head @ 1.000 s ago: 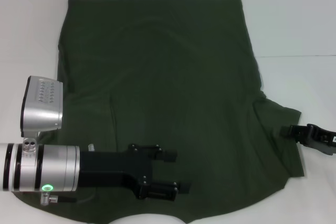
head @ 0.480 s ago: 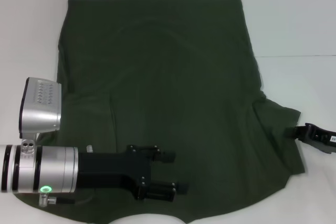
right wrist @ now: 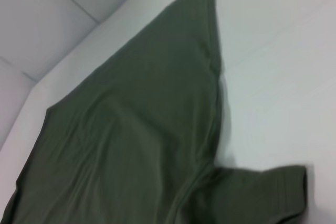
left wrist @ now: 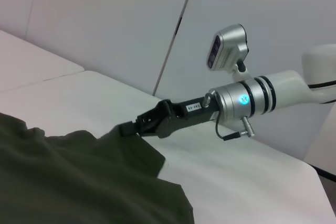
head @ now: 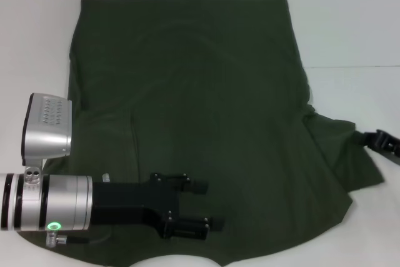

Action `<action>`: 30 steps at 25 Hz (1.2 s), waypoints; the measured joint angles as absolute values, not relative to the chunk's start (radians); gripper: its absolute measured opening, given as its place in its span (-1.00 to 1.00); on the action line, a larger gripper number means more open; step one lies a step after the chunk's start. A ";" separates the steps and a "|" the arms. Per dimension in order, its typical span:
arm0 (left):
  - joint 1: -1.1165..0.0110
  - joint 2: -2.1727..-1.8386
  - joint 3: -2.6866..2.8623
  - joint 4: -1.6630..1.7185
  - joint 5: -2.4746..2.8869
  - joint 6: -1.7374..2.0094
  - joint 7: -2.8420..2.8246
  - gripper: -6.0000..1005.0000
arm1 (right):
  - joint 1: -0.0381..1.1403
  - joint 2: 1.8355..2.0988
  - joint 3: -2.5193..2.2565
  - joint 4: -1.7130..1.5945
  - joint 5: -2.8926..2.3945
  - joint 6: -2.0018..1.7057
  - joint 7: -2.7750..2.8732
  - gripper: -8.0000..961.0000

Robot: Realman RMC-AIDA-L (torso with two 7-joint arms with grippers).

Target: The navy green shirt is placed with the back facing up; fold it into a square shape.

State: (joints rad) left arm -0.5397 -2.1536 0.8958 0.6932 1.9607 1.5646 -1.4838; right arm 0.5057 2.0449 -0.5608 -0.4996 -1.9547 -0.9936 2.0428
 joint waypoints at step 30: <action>-0.539 -2.152 0.877 0.693 1.958 1.550 -1.485 0.60 | 0.603 2.000 -0.567 -0.516 -1.918 -0.882 1.980 -0.93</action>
State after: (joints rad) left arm -0.5388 -2.1521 0.8773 0.6933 1.9582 1.5497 -1.4850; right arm 0.6033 1.9996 -0.5670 -0.5156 -1.9180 -0.8818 1.9803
